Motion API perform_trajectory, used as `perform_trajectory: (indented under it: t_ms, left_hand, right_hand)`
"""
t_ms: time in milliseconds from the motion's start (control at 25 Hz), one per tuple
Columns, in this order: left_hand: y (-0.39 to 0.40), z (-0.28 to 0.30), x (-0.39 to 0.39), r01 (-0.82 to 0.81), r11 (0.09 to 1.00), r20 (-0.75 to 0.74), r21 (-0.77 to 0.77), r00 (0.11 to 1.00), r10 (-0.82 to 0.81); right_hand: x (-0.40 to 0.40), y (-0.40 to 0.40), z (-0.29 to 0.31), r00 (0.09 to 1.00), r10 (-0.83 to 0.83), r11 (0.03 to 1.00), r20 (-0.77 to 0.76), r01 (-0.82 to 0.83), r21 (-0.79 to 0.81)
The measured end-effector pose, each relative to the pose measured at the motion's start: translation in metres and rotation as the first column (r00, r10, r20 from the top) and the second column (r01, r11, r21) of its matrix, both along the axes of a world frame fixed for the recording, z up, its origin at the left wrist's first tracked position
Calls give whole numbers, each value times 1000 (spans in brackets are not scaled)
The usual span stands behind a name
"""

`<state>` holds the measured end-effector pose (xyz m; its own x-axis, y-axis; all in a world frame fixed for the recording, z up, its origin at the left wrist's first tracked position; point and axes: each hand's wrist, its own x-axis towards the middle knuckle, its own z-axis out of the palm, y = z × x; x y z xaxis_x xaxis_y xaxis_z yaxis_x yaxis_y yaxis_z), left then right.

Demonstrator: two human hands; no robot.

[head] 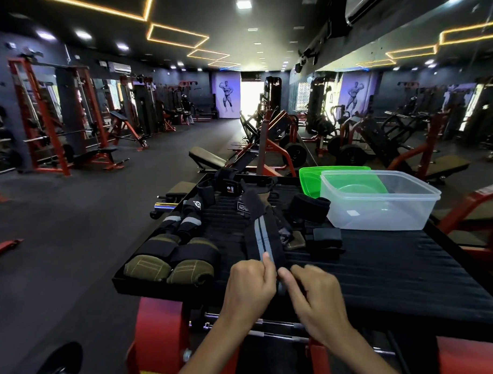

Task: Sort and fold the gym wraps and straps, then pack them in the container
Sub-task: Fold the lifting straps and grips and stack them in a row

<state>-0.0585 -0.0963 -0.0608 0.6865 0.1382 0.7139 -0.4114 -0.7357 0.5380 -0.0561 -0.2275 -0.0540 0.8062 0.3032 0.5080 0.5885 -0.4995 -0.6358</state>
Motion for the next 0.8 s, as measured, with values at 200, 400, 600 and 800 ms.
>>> perform_trajectory:
  t_ms: [200, 400, 600, 800]
  left_hand:
    - [-3, -9, -6, 72, 997, -10, -25, 997, -72]
    - [1, -9, -5, -58, 994, -179, -91, 983, 41]
    - [3, -9, -11, 53, 996, 45, -65, 998, -50]
    - [3, -10, -9, -14, 988, 45, -151, 999, 21]
  right_hand:
    - [14, 4, 2, 994, -105, 993, 9, 105, -44]
    - [6, 2, 2, 997, 10, 993, 72, -2, -120]
    - [14, 8, -1, 996, -82, 996, -28, 81, -47]
    - [5, 3, 3, 955, 18, 982, 295, 39, -187]
